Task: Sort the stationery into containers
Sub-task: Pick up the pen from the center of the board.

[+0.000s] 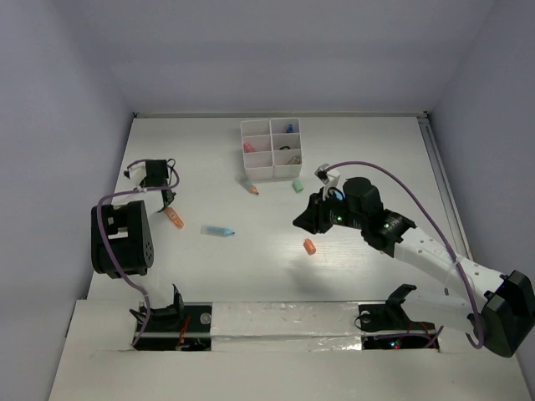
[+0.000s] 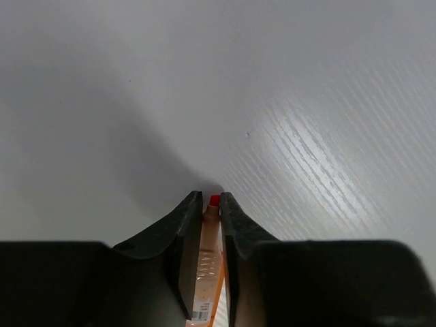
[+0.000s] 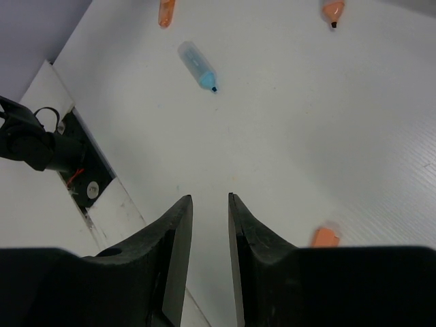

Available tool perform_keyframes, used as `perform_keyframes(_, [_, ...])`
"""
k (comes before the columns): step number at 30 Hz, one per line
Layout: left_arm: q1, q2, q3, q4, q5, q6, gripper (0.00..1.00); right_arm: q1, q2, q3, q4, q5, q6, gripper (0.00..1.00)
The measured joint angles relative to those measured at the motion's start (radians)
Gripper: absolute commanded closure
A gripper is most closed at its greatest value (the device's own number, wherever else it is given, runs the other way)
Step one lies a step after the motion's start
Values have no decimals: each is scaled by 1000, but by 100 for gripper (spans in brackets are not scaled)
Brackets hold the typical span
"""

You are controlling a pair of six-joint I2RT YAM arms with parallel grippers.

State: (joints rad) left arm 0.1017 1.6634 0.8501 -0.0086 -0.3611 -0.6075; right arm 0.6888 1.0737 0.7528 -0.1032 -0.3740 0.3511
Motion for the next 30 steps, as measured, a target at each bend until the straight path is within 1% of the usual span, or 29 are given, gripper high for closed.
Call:
perform_keyframes(2, [2,-7,-8,6,6,-3,98,0,0,0,0,-1,0,65])
perform_keyframes(3, [3,-12,-13,9,8,-4,100,0,0,0,0,-1,0,64])
perform_keyframes(6, [3,-27,-27,14,21,-7,100,0,0,0,0,-5,0,61])
perform_keyframes(9, [3,-39,-35,10,39,-9,100,0,0,0,0,-5,0,54])
perform_keyframes(10, [3,-42,-35,4,45,-10,100,0,0,0,0,-5,0,49])
perform_keyframes(12, [3,-53,-35,-11,56,-10,100,0,0,0,0,-4,-1,45])
perform_keyframes(13, [3,-63,-35,-21,62,-9,100,0,0,0,0,-5,-3,41])
perform_keyframes(15, [3,-98,-35,-39,73,-8,100,0,3,0,0,-5,-8,37])
perform_keyframes(16, [3,-125,-35,-50,77,-6,100,0,6,0,1,-6,-8,33])
perform_keyframes(19, [3,-228,-27,-72,91,2,100,0,29,0,8,-22,-10,28])
perform_keyframes(24, [3,-371,42,-97,126,28,100,0,90,3,14,-53,-12,22])
perform_keyframes(28, [3,-432,84,-99,159,56,100,5,134,30,36,-74,-7,18])
perform_keyframes(30, [3,-446,88,-103,180,68,100,14,173,71,64,-93,-2,16])
